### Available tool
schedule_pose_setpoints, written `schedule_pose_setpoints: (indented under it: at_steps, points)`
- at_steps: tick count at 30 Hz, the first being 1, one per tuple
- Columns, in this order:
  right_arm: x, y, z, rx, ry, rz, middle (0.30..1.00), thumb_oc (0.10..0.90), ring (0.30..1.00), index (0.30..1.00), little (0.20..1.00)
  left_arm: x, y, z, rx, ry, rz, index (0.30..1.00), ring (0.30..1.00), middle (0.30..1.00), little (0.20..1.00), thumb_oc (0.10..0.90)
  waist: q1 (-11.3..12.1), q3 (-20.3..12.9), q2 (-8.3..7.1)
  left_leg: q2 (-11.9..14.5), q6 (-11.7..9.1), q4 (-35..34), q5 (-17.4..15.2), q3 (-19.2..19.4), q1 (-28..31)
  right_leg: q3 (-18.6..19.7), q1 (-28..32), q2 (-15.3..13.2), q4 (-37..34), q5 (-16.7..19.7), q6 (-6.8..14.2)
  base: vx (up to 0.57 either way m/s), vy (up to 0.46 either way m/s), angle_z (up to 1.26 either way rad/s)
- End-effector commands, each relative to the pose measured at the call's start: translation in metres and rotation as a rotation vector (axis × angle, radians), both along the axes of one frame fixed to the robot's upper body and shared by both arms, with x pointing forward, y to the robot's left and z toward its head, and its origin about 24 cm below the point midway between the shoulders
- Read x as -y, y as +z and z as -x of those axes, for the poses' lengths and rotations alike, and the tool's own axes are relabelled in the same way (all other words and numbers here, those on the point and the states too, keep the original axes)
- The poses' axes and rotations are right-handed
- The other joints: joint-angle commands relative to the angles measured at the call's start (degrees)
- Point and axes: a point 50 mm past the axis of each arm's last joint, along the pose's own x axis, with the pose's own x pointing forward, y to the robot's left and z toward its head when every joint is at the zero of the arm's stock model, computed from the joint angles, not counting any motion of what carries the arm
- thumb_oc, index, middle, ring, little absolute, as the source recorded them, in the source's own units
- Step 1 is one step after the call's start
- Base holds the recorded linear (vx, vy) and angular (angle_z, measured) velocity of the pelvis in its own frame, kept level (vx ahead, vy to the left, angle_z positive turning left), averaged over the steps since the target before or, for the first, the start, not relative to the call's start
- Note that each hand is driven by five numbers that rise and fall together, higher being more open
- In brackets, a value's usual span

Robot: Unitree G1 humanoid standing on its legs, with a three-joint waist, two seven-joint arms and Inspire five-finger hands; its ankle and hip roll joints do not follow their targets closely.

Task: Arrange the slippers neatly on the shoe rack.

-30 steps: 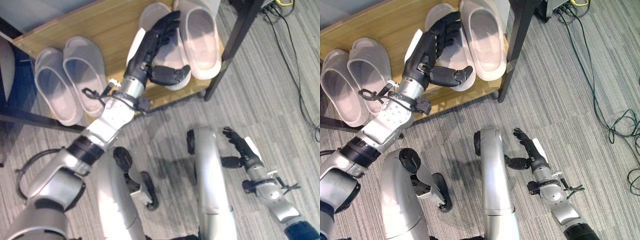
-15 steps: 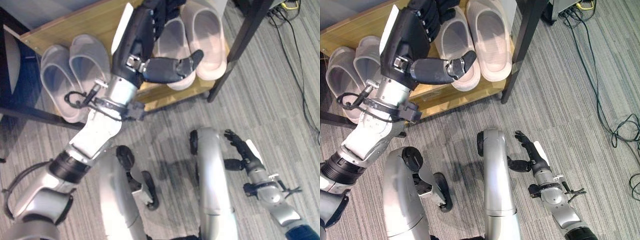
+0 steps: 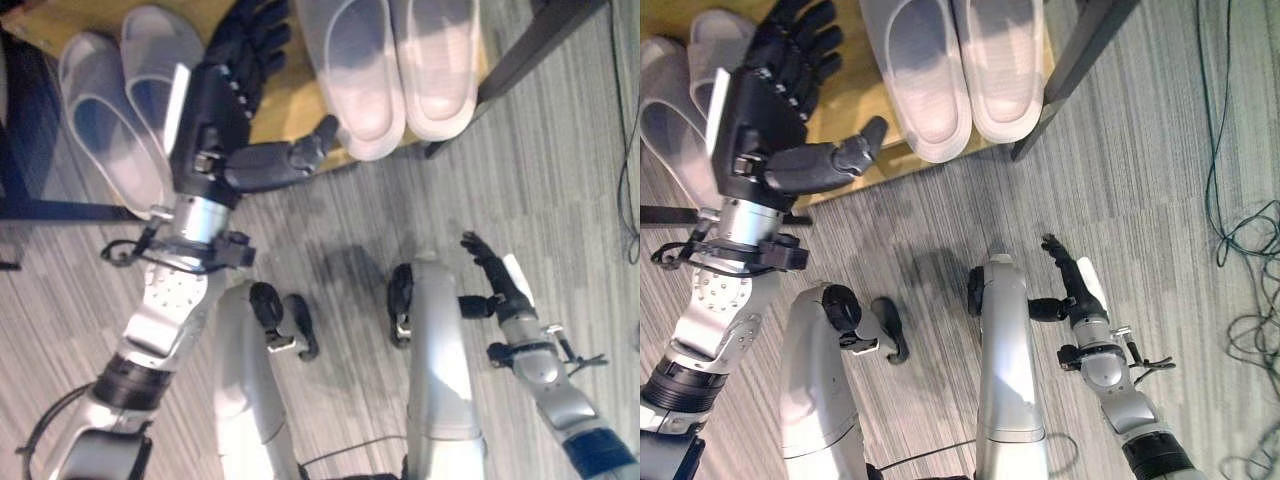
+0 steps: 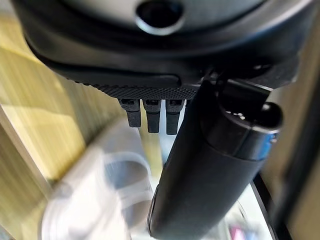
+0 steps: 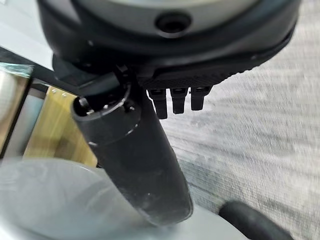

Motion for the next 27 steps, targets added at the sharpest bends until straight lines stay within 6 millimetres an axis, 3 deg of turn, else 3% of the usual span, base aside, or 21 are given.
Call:
schedule_pose_setpoints:
  at_steps: [1, 2, 3, 7, 8, 9, 12, 14, 15, 18, 19, 20, 23, 27]
  points:
    - [-0.010, 0.037, -0.004, 0.212, 0.073, -0.020, 0.900, 0.800, 0.900, 0.900, 0.900, 0.001, -0.013, 0.006, 0.038, -0.007, -0.085, 0.900, 0.900, 0.900, 0.900, 0.800, 0.65, -9.84, -0.09, -1.62, 0.03, -16.59, 8.70, -4.02, 0.67, -0.96, 5.86, -3.71, -15.83, 6.49, 3.04, -0.21, -0.029, 0.14]
    - [-0.011, 0.033, -0.004, 0.199, 0.078, -0.024, 0.900, 0.800, 0.900, 0.900, 0.900, 0.001, -0.028, 0.004, -0.016, 0.003, -0.096, 0.900, 0.900, 0.900, 0.900, 0.800, 0.51, -9.95, -0.24, -1.70, -0.19, -20.82, 10.34, -3.79, 3.61, -1.80, 8.79, -3.89, -20.01, 7.91, 3.27, -0.16, -0.010, 0.18]
    - [-0.011, 0.034, -0.004, 0.200, 0.078, -0.024, 0.900, 0.800, 0.900, 0.900, 0.900, 0.001, -0.027, 0.003, -0.015, 0.003, -0.096, 0.900, 0.900, 0.900, 0.900, 0.800, 0.46, -9.84, -0.20, -1.77, -0.16, -21.43, 10.88, -3.79, 3.88, -1.90, 9.07, -3.92, -20.56, 8.39, 3.22, -0.15, -0.041, 0.20]
    - [-0.015, 0.011, -0.001, 0.111, 0.089, -0.047, 0.900, 0.800, 0.900, 0.900, 0.900, 0.001, -0.088, -0.002, -0.248, 0.020, -0.111, 0.900, 0.900, 0.900, 0.900, 0.800, 0.11, -11.18, -0.83, -2.92, -0.99, -36.69, 16.57, -4.04, 15.06, -4.68, 20.31, -3.24, -36.40, 13.62, 3.79, -0.13, -0.050, 0.05]
    - [-0.015, 0.011, -0.001, 0.111, 0.089, -0.047, 0.900, 0.800, 0.900, 0.900, 0.900, 0.001, -0.088, -0.002, -0.247, 0.020, -0.111, 0.900, 0.900, 0.900, 0.900, 0.800, 0.10, -11.07, -0.82, -2.92, -0.99, -36.81, 16.63, -4.05, 15.24, -4.71, 20.49, -3.23, -36.52, 13.67, 3.79, -0.09, -0.046, 0.07]
    - [-0.016, -0.002, 0.002, 0.058, 0.087, -0.057, 0.900, 0.800, 0.900, 0.900, 0.900, -0.001, -0.115, -0.001, -0.351, 0.036, -0.135, 0.900, 0.900, 0.900, 0.900, 0.800, 0.10, -12.08, -1.05, -2.75, -1.10, -43.16, 19.01, -4.75, 20.26, -5.64, 25.14, -3.16, -43.06, 15.72, 4.17, -0.06, -0.040, 0.11]
    - [-0.018, -0.026, 0.010, -0.041, 0.087, -0.068, 0.900, 0.800, 0.900, 0.900, 0.900, -0.003, -0.163, 0.006, -0.542, 0.057, -0.161, 0.900, 0.900, 0.900, 0.900, 0.800, 0.36, -13.45, -1.31, -2.36, -2.00, -56.15, 23.93, -5.10, 30.93, -7.73, 34.75, -2.67, -53.60, 19.26, 5.22, -0.06, -0.070, 0.08]
    - [-0.023, -0.048, 0.019, -0.141, 0.098, -0.081, 0.900, 0.800, 0.900, 0.900, 0.900, -0.004, -0.201, 0.016, -0.687, 0.072, -0.242, 0.900, 0.900, 0.900, 0.900, 0.800, 0.64, -15.50, -1.57, -2.63, -2.66, -68.81, 30.18, -4.07, 41.20, -10.29, 44.10, -1.83, -64.94, 24.35, 5.72, 0.01, -0.084, 0.13]
    - [-0.023, -0.048, 0.019, -0.141, 0.098, -0.081, 0.900, 0.800, 0.900, 0.900, 0.900, -0.004, -0.201, 0.017, -0.688, 0.072, -0.242, 0.900, 0.900, 0.900, 0.900, 0.800, 0.64, -15.25, -1.58, -2.62, -2.67, -69.17, 30.34, -4.06, 41.70, -10.32, 44.56, -1.79, -65.24, 24.46, 5.71, 0.14, -0.079, 0.07]
    - [-0.028, -0.072, 0.028, -0.245, 0.099, -0.102, 0.900, 0.800, 0.900, 0.900, 0.900, -0.003, -0.240, 0.033, -0.837, 0.079, -0.345, 0.900, 0.900, 0.900, 0.900, 0.800, 0.84, -17.39, -1.92, -2.62, -3.79, -80.47, 33.63, -3.18, 53.44, -12.13, 55.57, -0.64, -75.67, 27.08, 6.66, 0.18, -0.056, 0.04]
    - [-0.035, -0.082, 0.035, -0.291, 0.120, -0.123, 0.900, 0.800, 0.900, 0.900, 0.900, -0.004, -0.263, 0.046, -0.931, 0.086, -0.410, 0.900, 0.900, 0.900, 0.900, 0.800, 0.98, -18.86, -2.03, -2.66, -4.22, -86.19, 35.04, -2.69, 59.86, -12.53, 61.52, 0.37, -81.06, 28.20, 7.00, 0.19, -0.041, 0.01]
    - [-0.035, -0.082, 0.035, -0.290, 0.120, -0.122, 0.900, 0.800, 0.900, 0.900, 0.900, -0.004, -0.263, 0.046, -0.930, 0.086, -0.410, 0.900, 0.900, 0.900, 0.900, 0.800, 0.98, -18.75, -1.99, -2.64, -4.19, -86.60, 35.51, -2.71, 60.04, -12.59, 61.75, 0.43, -81.55, 28.68, 6.99, 0.19, -0.035, -0.01]
    - [-0.051, -0.090, 0.043, -0.333, 0.179, -0.165, 0.900, 0.800, 0.900, 0.900, 0.900, -0.009, -0.301, 0.074, -1.108, 0.118, -0.474, 0.900, 0.900, 0.900, 0.900, 0.800, 1.32, -21.67, -2.34, -1.95, -4.71, -93.82, 37.67, -1.56, 68.84, -12.96, 71.10, 1.50, -89.25, 30.54, 7.66, 0.18, -0.031, -0.06]
    - [-0.058, -0.096, 0.049, -0.365, 0.206, -0.187, 0.900, 0.800, 0.900, 0.900, 0.900, -0.011, -0.318, 0.089, -1.186, 0.134, -0.513, 0.900, 0.900, 0.900, 0.900, 0.800, 1.57, -22.99, -2.42, -2.26, -4.93, -96.92, 38.53, -1.03, 73.39, -13.09, 75.66, 2.29, -92.62, 31.41, 7.88, 0.15, -0.020, -0.01]
